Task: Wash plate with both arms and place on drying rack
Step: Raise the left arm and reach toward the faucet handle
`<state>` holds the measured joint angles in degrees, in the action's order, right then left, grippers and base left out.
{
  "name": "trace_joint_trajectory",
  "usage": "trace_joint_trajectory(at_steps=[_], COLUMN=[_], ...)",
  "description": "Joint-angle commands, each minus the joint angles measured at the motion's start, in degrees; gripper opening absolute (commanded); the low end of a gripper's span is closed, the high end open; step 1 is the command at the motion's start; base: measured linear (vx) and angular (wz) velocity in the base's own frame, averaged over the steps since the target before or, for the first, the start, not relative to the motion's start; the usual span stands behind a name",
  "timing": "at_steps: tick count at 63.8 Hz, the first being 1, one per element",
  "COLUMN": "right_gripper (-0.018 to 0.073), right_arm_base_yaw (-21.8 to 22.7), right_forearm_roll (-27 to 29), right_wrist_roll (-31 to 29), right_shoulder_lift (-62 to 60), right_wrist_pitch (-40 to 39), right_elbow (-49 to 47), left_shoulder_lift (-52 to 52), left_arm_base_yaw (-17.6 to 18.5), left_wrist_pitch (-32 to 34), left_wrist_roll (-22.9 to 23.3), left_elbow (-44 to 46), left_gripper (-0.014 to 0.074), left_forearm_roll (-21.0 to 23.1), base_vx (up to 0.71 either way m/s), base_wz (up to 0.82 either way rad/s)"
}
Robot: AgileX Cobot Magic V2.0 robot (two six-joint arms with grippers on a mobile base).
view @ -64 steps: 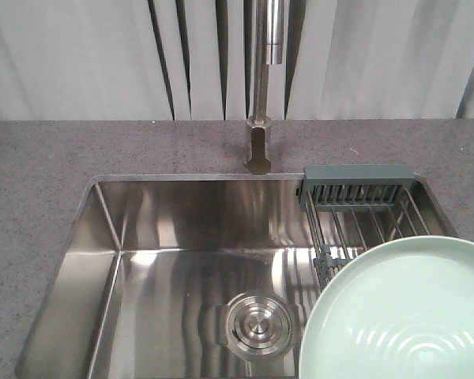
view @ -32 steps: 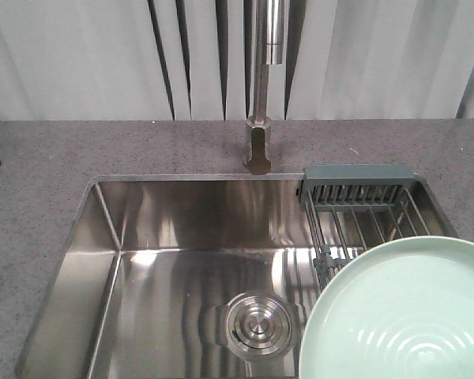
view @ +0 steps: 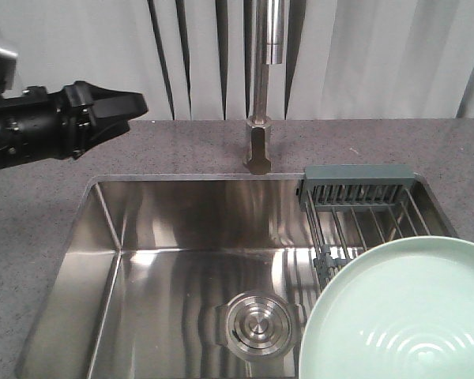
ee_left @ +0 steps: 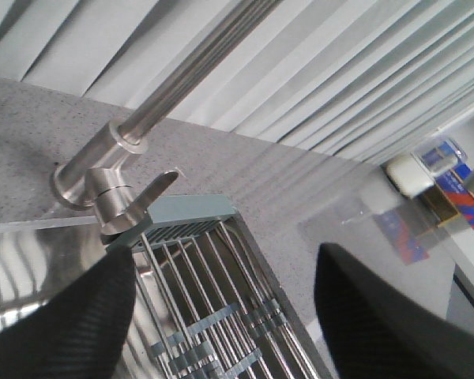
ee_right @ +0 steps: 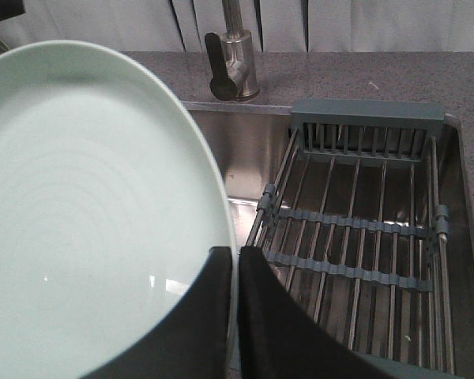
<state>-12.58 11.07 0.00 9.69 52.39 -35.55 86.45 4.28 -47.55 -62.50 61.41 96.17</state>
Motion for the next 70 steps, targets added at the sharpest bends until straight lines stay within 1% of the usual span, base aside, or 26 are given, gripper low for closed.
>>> trace_joint_trajectory(at_steps=[1, 19, 34, 38, 44, 54, 61, 70], right_gripper=[-0.0001, -0.0001, -0.0001, -0.0001, -0.0001, -0.0001, -0.0001, -0.0001], right_arm_base_yaw=[0.2, 0.2, 0.2, 0.2, 0.2, 0.2, 0.2, 0.2], right_forearm_roll=[0.1, 0.1, 0.1, 0.1, 0.1, 0.1, 0.1, 0.1], right_wrist_roll=[0.0, 0.0, 0.0, 0.0, 0.0, 0.0, 0.0, 0.0], right_shoulder_lift=[0.9, 0.9, 0.9, 0.9, 0.9, 0.9, 0.9, 0.9], right_wrist_pitch=[-4.7, -4.7, -4.7, -4.7, -4.7, -4.7, -4.7, -4.7], right_elbow=[-1.4, -1.4, -1.4, -1.4, -1.4, -1.4, -1.4, -1.4], left_shoulder_lift=[3.0, 17.5, 26.4, 28.2, 31.0, 33.9, 35.4, 36.9], left_arm_base_yaw=[2.9, 11.0, 14.7, 15.5, 16.1, 16.8, 16.8, 16.9], left_wrist_pitch=[-1.6, 3.4, 4.0, 4.6, 5.1, 6.3, 6.5, 5.8], left_wrist_roll=[-1.0, -1.0, -0.4, -0.1, 2.7, 4.1, 5.5, 5.7], left_elbow=[6.4, 23.1, 33.9, 36.3, 39.4, 43.3, 44.8, 45.3], left_gripper=[0.0532, 0.0533, 0.0533, 0.0533, 0.0533, 0.0533, 0.0533, 0.0533], left_forearm_roll=[5.2, 5.2, 5.2, 5.2, 5.2, 5.2, 5.2, 5.2], base_vx=[0.00, 0.00, 0.00, 0.00, 0.00, 0.00, 0.00, 0.00], base_wz=[0.00, 0.00, 0.00, 0.00, 0.00, 0.00, 0.00, 0.00])
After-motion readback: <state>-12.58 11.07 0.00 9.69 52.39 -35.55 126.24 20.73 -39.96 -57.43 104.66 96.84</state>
